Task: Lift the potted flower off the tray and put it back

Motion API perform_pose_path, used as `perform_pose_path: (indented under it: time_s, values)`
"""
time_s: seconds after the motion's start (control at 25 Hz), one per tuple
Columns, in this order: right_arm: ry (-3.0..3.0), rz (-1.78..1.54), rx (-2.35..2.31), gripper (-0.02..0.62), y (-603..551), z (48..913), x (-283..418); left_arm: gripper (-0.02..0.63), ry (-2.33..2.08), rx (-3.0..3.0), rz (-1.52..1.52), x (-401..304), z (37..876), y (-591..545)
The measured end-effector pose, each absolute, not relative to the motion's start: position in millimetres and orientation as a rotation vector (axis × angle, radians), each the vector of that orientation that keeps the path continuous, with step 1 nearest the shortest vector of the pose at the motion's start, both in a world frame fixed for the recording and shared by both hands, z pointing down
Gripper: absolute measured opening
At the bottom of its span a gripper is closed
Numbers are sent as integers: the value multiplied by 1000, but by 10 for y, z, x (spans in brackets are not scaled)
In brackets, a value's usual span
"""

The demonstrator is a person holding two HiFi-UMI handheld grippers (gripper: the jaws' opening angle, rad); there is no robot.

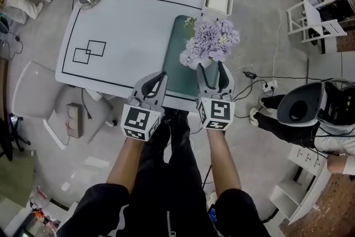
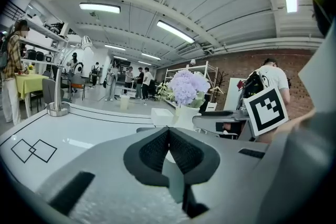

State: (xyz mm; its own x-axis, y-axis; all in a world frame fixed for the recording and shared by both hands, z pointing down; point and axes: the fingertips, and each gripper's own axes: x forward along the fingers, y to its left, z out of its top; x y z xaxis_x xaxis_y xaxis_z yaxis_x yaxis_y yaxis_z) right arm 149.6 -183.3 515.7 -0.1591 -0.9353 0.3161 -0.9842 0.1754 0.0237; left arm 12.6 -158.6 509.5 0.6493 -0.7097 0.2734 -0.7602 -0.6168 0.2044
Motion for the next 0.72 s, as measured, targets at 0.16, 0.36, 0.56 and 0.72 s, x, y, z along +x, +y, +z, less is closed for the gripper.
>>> perform_pose_path:
  time_s: [0.16,0.36,0.56,0.72]
  values:
    - [-2199,236,1864,279,-2053,5239,1496,6,-1196,2547,238,135,5154,-1646]
    - [-2219,228,1874,284,-2249,5305,1467,6,-1207,2525,243,93,5217,-1664]
    - [-2244,242,1827,284,-2406,5351,1414,6,-1212,2513,260,53,5279,-1667]
    - [-2248,251,1774,281,-2447,5401,1373,6,-1216,2499,256,28,5300,-1656]
